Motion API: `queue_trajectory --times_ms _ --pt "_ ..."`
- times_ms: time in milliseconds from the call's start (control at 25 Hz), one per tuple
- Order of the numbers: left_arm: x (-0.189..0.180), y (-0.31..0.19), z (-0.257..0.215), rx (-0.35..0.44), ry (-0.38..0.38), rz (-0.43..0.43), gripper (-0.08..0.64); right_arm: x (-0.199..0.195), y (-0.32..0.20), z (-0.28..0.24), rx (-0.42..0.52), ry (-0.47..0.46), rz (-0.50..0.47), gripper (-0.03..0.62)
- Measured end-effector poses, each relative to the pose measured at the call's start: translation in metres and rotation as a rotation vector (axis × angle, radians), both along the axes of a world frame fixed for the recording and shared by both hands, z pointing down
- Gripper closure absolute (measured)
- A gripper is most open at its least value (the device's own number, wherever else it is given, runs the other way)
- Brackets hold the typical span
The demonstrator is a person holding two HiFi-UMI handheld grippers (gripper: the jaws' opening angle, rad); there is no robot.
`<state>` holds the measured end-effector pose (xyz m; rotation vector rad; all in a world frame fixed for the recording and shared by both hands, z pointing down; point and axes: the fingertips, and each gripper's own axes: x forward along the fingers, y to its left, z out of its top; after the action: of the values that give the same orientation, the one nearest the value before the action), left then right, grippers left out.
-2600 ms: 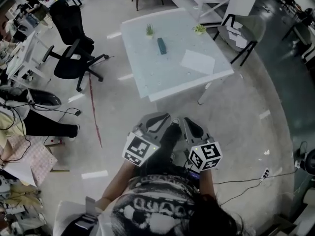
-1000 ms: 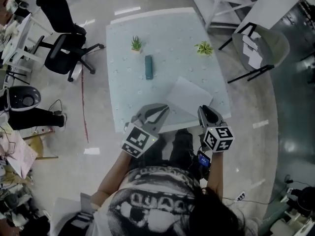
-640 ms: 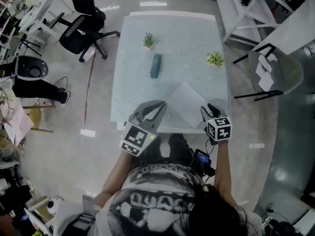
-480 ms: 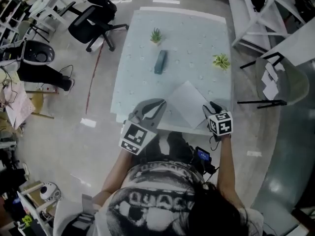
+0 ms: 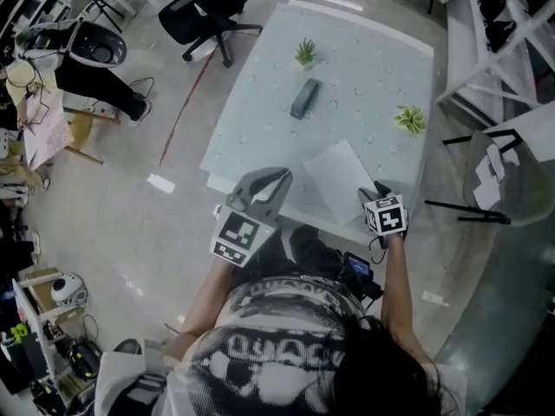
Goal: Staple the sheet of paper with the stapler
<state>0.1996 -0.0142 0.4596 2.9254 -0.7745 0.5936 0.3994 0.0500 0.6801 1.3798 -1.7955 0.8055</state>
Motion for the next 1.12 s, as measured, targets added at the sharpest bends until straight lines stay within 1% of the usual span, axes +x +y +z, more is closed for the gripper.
queue_trajectory --times_ms 40,120,240,320,360,440,520,600,720,840,920,1120 --pt "0.000 0.001 0.000 0.001 0.001 -0.010 0.548 -0.001 0.000 0.000 0.000 0.003 -0.005 0.381" --pt "0.000 0.002 0.001 0.003 0.000 -0.021 0.548 -0.003 0.000 0.000 0.002 0.006 -0.007 0.407" --pt "-0.001 0.004 0.001 0.004 -0.005 -0.032 0.548 -0.003 -0.002 -0.002 0.019 -0.009 0.027 0.492" --pt "-0.003 0.006 0.002 0.002 -0.010 -0.040 0.548 -0.002 -0.003 -0.004 0.039 -0.035 0.067 0.564" --pt "-0.005 0.007 0.003 0.001 -0.013 -0.044 0.548 -0.003 -0.003 -0.005 0.050 -0.052 0.082 0.575" --pt "-0.010 0.007 0.003 -0.001 -0.017 -0.051 0.548 -0.007 -0.003 -0.010 0.067 -0.088 0.089 0.580" --pt "-0.015 0.005 0.002 0.001 -0.020 -0.060 0.548 -0.016 -0.006 -0.015 0.080 -0.137 0.069 0.581" --pt "-0.021 0.002 0.001 0.002 -0.022 -0.067 0.548 -0.030 -0.011 -0.022 0.091 -0.202 0.026 0.581" --pt "-0.029 -0.002 0.004 -0.006 -0.026 -0.067 0.548 -0.057 -0.021 -0.031 0.090 -0.288 -0.079 0.586" --pt "-0.040 -0.008 0.008 -0.016 -0.028 -0.066 0.548 -0.081 -0.036 -0.033 0.076 -0.309 -0.173 0.586" --pt "-0.048 -0.016 0.007 -0.017 -0.025 -0.070 0.548 -0.093 -0.049 -0.033 0.070 -0.308 -0.205 0.586" --pt "-0.069 -0.036 0.004 -0.019 -0.008 -0.089 0.548 -0.119 -0.085 -0.031 0.046 -0.338 -0.201 0.586"
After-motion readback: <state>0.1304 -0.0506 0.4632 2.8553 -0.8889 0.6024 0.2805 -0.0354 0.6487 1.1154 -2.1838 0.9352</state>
